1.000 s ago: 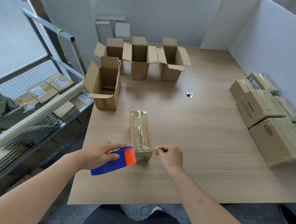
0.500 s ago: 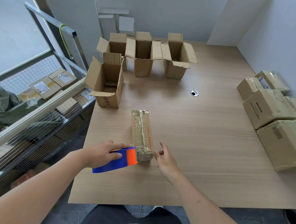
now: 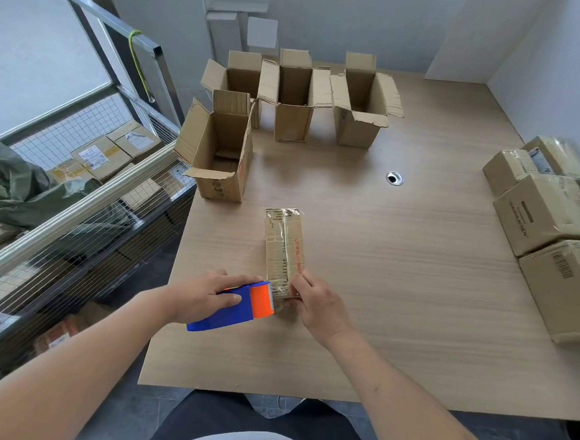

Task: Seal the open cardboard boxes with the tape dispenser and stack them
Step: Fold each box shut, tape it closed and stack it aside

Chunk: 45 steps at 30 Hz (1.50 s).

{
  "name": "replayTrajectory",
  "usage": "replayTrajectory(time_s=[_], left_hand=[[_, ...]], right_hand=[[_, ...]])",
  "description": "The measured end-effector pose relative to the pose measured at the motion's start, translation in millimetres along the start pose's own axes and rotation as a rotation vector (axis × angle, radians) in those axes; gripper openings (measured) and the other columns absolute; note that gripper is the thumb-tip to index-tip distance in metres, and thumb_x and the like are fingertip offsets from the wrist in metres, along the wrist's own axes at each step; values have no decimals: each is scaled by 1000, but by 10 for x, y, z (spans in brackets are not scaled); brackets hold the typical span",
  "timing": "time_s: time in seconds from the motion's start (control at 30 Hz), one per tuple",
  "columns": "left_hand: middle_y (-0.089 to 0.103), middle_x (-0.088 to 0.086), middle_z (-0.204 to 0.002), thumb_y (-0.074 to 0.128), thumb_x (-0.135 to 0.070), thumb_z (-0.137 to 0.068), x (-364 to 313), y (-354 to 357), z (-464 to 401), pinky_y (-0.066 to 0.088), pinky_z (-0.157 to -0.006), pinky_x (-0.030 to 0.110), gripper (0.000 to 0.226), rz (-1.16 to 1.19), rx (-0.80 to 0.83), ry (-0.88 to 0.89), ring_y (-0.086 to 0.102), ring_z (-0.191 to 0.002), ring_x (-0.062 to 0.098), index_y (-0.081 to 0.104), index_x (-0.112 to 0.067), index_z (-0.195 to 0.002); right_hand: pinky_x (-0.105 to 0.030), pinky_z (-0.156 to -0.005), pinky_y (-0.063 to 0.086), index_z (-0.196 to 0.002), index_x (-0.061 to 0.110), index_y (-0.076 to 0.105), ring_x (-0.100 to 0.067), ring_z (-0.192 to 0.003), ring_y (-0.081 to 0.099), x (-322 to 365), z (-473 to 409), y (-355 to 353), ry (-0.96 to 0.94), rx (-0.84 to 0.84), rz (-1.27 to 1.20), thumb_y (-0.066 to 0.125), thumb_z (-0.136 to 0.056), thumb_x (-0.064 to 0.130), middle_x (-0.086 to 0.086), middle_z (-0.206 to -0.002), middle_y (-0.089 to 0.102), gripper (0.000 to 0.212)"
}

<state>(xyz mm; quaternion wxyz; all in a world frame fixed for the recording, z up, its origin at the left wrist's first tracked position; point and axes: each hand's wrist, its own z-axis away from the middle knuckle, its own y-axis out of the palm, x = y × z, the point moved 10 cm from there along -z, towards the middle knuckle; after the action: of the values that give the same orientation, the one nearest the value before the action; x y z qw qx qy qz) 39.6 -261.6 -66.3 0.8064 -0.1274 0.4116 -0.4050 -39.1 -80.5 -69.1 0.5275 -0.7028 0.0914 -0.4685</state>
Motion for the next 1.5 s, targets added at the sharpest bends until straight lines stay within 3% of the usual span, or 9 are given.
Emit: replayTrajectory(time_s=[0.13, 0.2, 0.33, 0.47, 0.63, 0.83, 1.1, 1.3, 1.5], left_hand=[[49, -11, -118, 43, -40, -108, -26, 27, -20, 46, -99, 40, 48, 6, 12, 11, 54, -104, 12, 29, -68, -146], [49, -10, -118, 43, -40, -108, -30, 34, -31, 47, -98, 39, 49, 19, 15, 18, 54, -104, 13, 29, -68, -146], [50, -10, -116, 41, -42, -108, -22, 50, -24, 45, -94, 37, 49, 8, 8, 43, 53, -102, 13, 25, -75, -141], [51, -7, -118, 44, -40, -108, 49, 72, -3, 43, -102, 42, 52, 46, 30, 85, 54, -106, 16, 25, -78, -140], [50, -12, -133, 46, -39, -109, 222, 113, 111, 38, -111, 42, 52, 184, 71, 168, 50, -124, 16, 27, -73, -144], [48, -30, -107, 43, -43, -108, 561, 8, 174, 44, -93, 34, 49, 119, 96, 131, 56, -101, 4, 27, -76, -141], [49, -10, -105, 32, -55, -106, 545, 11, 0, 36, -72, 27, 45, -64, -11, 79, 53, -89, 8, 14, -78, -141], [59, -11, -108, 34, -47, -107, 368, 202, -190, 38, -82, 35, 43, -42, -31, 46, 56, -96, 16, 33, -53, -150], [64, 2, -124, 33, -35, -109, 390, 207, -360, 43, -95, 38, 32, -60, 35, -68, 58, -109, 26, 52, -25, -133]], right_hand=[[-41, -82, 49, -93, 24, 61, -14, -89, 54, 35, -10, -295, -27, -61, -191, 59, -84, 21, 12, -94, 56, 10], [-39, -101, 44, -117, 20, 66, -18, -113, 54, 31, -11, -391, 11, -180, -118, 45, -93, 25, 6, -122, 61, 32], [-30, -126, 15, -160, 18, 30, -11, -157, 7, 157, -58, -11, 10, -85, -26, 33, -110, 30, 5, -170, 15, 51], [-32, -127, 15, -163, 19, 15, -8, -157, -7, 101, -81, 150, 37, -74, -49, 28, -111, 35, 10, -171, 1, 55], [-28, -114, 37, -162, 35, 17, -8, -157, -2, 139, -125, 140, -25, -73, 36, 28, -110, 32, 11, -171, 3, 53], [-30, -119, 34, -161, 37, 21, -6, -156, -3, 96, -140, 159, 4, -45, 78, 28, -110, 33, 15, -171, 1, 52], [-25, -116, 28, -160, 43, 17, 0, -153, -14, 154, -175, 174, 81, 60, 145, 38, -100, 66, 21, -169, -9, 67], [-34, -126, 19, -160, 36, 25, -9, -156, -8, 241, -204, 172, 136, 45, 262, 48, -93, 66, 7, -171, 2, 76], [-38, -127, 16, -161, 28, 26, -18, -158, -4, 317, -220, 187, 169, 72, 306, 54, -93, 52, -1, -171, 5, 77]])
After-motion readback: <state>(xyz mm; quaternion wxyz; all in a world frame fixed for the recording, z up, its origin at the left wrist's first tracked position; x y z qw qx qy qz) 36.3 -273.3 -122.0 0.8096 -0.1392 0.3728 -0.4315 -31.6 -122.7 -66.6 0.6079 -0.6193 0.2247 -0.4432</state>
